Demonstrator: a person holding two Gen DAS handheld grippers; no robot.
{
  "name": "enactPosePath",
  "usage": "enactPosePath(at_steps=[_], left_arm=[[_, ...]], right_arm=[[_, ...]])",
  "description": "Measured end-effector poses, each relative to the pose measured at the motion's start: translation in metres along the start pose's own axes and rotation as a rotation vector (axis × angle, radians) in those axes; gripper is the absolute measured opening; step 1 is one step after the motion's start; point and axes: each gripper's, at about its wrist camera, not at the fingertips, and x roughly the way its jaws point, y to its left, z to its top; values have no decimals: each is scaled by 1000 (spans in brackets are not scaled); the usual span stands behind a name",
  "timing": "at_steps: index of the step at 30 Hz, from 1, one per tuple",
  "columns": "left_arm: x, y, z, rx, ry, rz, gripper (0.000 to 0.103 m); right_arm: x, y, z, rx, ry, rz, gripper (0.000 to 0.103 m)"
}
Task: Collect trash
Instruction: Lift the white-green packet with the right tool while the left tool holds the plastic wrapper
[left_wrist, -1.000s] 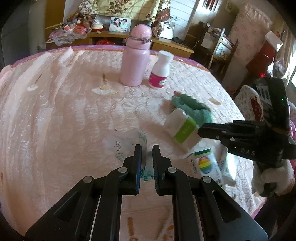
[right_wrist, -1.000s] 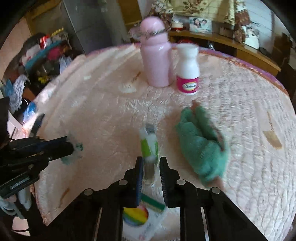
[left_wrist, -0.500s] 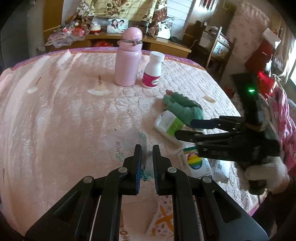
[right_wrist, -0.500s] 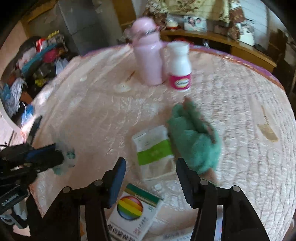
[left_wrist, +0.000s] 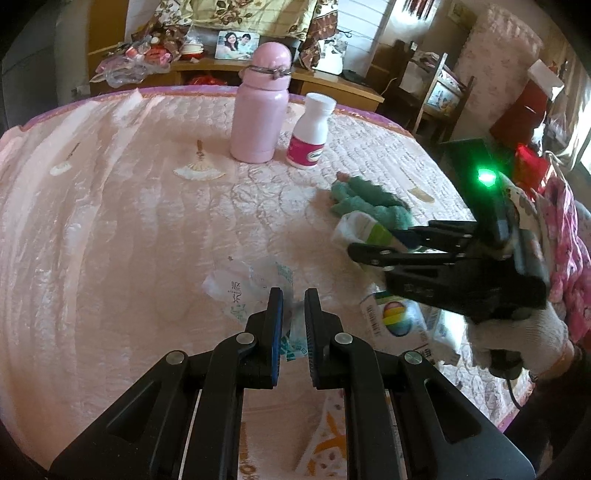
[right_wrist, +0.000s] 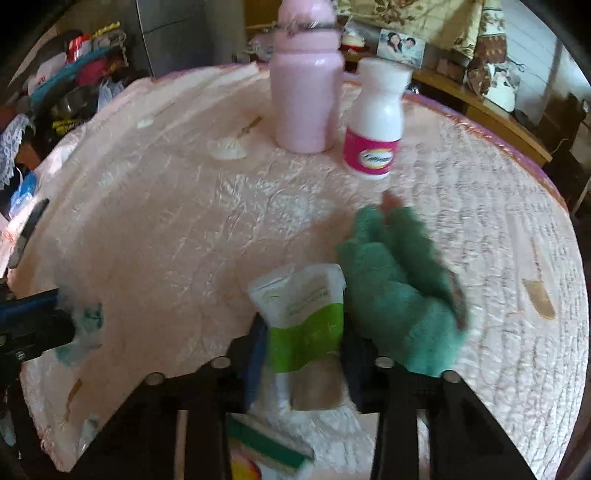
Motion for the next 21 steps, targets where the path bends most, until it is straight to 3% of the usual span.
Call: enactPosePath(at_steps=[7, 21], left_arm=[[-17, -32, 6, 31, -38, -34, 9], [-16, -147, -1, 175, -35, -120, 9]], right_arm=[[-68, -25, -20, 86, -113, 73, 33], [-159, -82, -108, 205, -192, 7, 33]])
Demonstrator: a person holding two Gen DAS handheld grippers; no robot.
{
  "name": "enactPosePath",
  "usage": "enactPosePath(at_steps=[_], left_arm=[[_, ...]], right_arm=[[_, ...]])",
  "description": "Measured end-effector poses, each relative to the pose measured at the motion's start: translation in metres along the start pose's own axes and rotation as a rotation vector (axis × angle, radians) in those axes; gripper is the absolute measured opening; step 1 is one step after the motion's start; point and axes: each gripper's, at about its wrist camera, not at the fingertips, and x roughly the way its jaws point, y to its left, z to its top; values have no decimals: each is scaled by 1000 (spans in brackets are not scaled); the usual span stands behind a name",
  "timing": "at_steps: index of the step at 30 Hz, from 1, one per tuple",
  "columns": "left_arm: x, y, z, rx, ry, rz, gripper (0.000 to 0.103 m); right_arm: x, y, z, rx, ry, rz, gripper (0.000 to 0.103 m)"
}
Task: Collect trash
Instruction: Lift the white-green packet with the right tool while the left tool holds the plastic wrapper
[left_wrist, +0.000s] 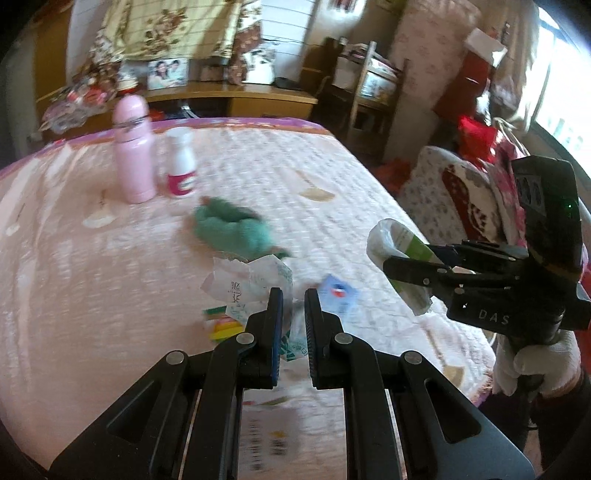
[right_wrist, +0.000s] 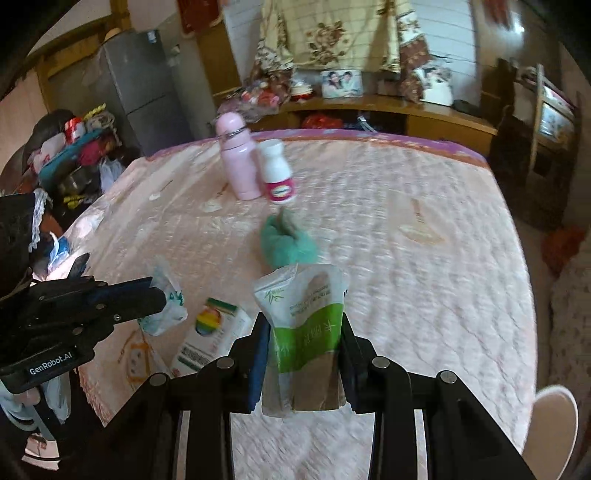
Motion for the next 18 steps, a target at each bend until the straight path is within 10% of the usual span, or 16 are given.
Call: enactPosePath(at_steps=[18], left_arm=[[44, -132, 6, 159, 40, -111, 9]], right_arm=[[-85, -113, -71, 170, -30, -162, 33]])
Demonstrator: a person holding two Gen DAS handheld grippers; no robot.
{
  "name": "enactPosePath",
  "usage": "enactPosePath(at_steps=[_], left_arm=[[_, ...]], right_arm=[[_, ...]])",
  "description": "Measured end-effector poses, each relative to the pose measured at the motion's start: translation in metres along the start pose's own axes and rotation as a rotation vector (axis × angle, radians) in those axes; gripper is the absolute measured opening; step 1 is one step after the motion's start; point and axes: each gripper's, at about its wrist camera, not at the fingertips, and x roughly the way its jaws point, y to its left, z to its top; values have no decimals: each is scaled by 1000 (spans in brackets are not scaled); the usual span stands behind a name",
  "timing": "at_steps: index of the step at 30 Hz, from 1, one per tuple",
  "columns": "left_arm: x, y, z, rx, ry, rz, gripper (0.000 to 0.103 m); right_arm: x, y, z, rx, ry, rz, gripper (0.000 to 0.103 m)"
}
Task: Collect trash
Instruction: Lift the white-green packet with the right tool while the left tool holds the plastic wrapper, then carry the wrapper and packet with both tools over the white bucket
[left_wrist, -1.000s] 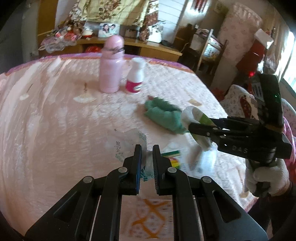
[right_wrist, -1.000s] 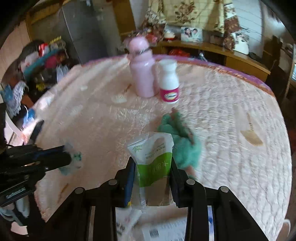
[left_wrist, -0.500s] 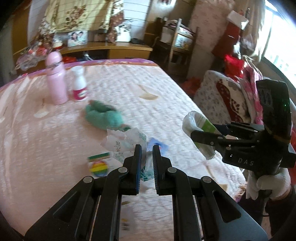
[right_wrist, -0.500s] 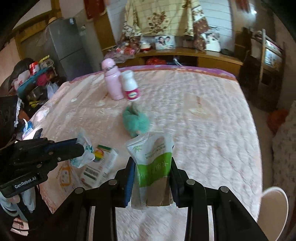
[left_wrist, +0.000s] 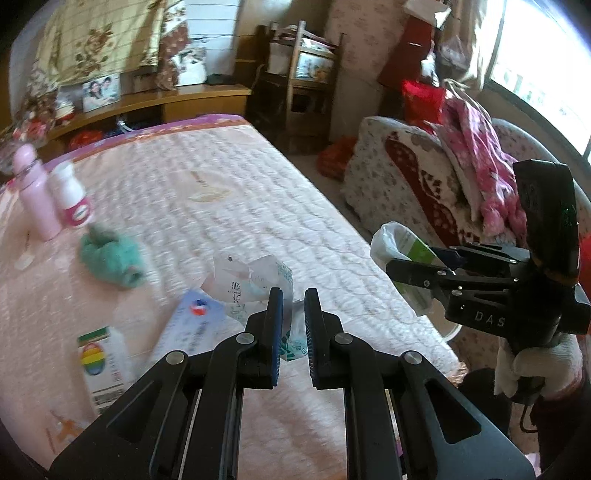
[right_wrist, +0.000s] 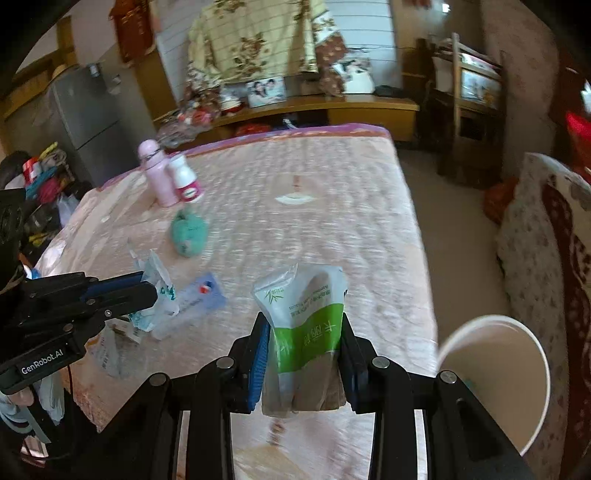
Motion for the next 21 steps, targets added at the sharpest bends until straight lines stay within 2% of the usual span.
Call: enactPosePath(at_steps=[16, 21], left_arm=[[69, -109, 16, 106, 87, -156, 9], [89, -138, 18, 134, 122, -182, 9]], right_arm=[[-28, -110, -43, 151, 22, -128, 33], [-32, -131, -56, 178, 30, -157, 33]])
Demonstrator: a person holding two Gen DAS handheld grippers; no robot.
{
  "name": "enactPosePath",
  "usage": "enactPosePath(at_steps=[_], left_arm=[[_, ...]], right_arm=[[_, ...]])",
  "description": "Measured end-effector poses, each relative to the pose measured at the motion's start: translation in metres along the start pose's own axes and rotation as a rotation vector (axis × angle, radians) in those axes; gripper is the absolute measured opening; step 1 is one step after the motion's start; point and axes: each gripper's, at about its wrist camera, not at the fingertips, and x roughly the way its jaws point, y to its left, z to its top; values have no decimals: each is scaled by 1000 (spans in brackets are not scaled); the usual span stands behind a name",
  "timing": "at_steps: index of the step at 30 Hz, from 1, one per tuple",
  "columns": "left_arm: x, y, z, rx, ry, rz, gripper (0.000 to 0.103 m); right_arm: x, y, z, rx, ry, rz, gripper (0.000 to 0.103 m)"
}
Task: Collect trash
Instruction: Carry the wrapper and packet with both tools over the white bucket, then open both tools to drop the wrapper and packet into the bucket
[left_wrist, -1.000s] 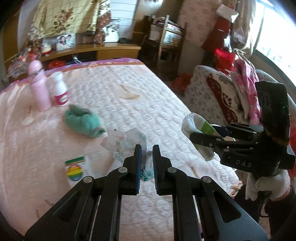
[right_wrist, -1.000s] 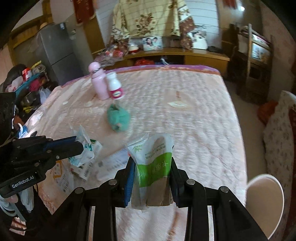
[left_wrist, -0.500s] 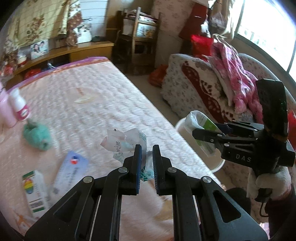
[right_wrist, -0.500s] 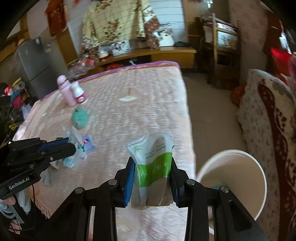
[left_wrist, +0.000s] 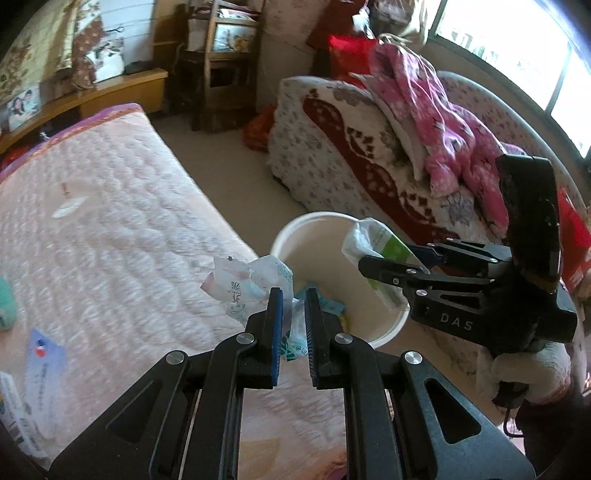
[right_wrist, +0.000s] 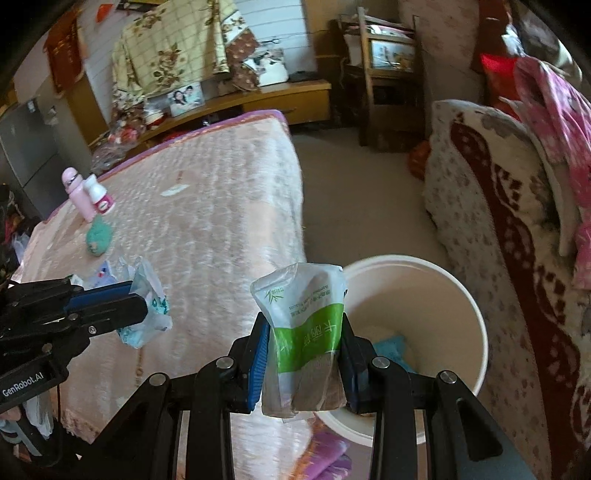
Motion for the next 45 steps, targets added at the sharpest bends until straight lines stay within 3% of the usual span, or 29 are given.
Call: enactPosePath(at_steps=[10, 21, 22, 23, 25, 27, 35, 45], left_arm=[[33, -30, 8, 33, 46, -62, 9], [56, -35, 12, 18, 64, -141, 11], [58, -34, 12, 9, 65, -145, 14], [60, -32, 12, 1, 64, -149, 25], [63, -28, 13, -19, 62, -150, 46], [64, -24, 12, -37, 63, -154, 49], [57, -10, 6, -58, 64, -129, 49], [25, 10, -7, -81, 26, -28, 49]], right_arm=[[7, -39, -14, 64, 17, -30, 33], [16, -63, -23, 115, 25, -44, 33], [16, -64, -23, 119, 23, -46, 39], [16, -65, -23, 124, 20, -55, 47], [16, -67, -22, 130, 17, -70, 51], [16, -68, -22, 134, 18, -76, 51], [21, -70, -27, 154, 38, -68, 51], [20, -41, -23, 98, 36, -58, 56]])
